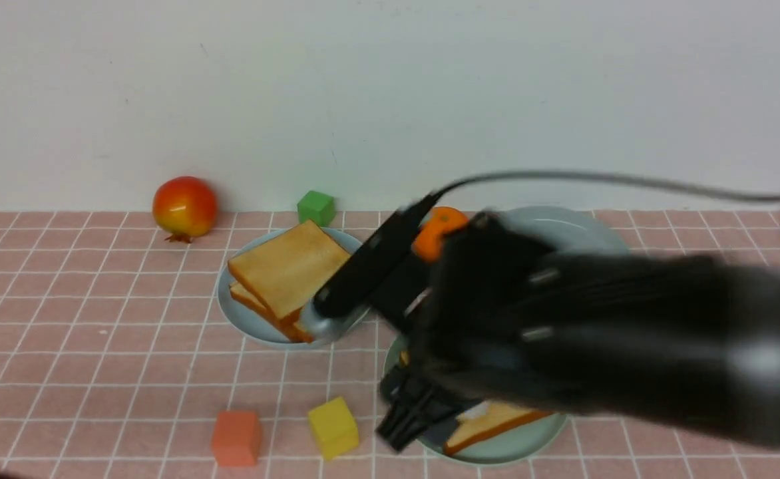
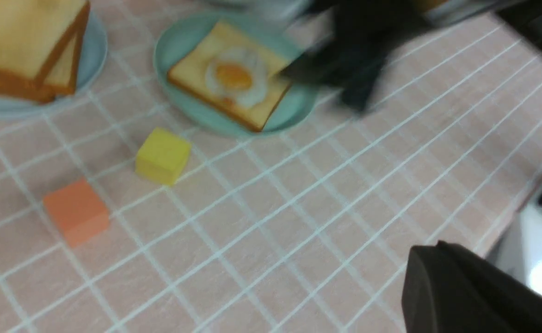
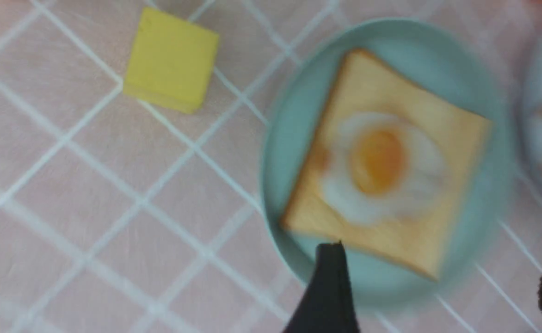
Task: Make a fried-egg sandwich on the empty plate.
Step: Use the left arm to grab a slice of bread
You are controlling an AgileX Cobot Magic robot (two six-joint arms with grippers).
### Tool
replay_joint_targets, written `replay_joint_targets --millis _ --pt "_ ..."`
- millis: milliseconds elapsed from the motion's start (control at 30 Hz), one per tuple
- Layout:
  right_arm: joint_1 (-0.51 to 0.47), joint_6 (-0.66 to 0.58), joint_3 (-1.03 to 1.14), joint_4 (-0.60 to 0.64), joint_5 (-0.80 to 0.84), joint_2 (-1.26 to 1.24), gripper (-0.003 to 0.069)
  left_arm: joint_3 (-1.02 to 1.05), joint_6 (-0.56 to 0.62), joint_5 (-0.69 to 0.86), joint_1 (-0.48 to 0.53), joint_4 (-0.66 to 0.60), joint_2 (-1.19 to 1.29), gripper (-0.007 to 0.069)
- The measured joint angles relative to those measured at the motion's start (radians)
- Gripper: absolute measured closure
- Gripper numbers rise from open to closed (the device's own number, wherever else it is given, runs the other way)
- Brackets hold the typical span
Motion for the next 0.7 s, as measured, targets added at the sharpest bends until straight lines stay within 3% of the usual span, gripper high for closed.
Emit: replay_joint_targets --millis 100,267,400,433,467,600,700 --pt "0.001 0.000 0.000 0.026 0.074 -0.094 0.0120 -0.042 -0.008 -0.002 0.000 0.060 0.114 0.0612" --pt "0.001 0.002 0.022 0.142 0.170 -0.378 0.0371 -0.239 0.001 0.011 0.009 0.164 0.434 0.0612" --pt "0.001 0.003 0.108 0.215 0.186 -0.583 0.0592 -0.420 0.137 0.063 0.126 0.065 0.661 0.0612" --pt "0.001 0.003 0.114 0.217 0.187 -0.592 0.0610 -0.427 0.137 0.066 0.135 0.057 0.661 0.0612" --pt "0.001 0.003 0.157 0.235 0.183 -0.666 0.0654 -0.489 0.236 0.093 0.197 -0.010 0.750 0.0612" --pt "0.001 0.003 0.254 0.272 0.124 -0.812 0.0664 -0.576 0.433 0.116 0.292 -0.094 0.918 0.0612" --pt "0.001 0.003 0.286 0.293 0.087 -0.865 0.0659 -0.617 0.488 0.116 0.316 -0.101 1.004 0.0612"
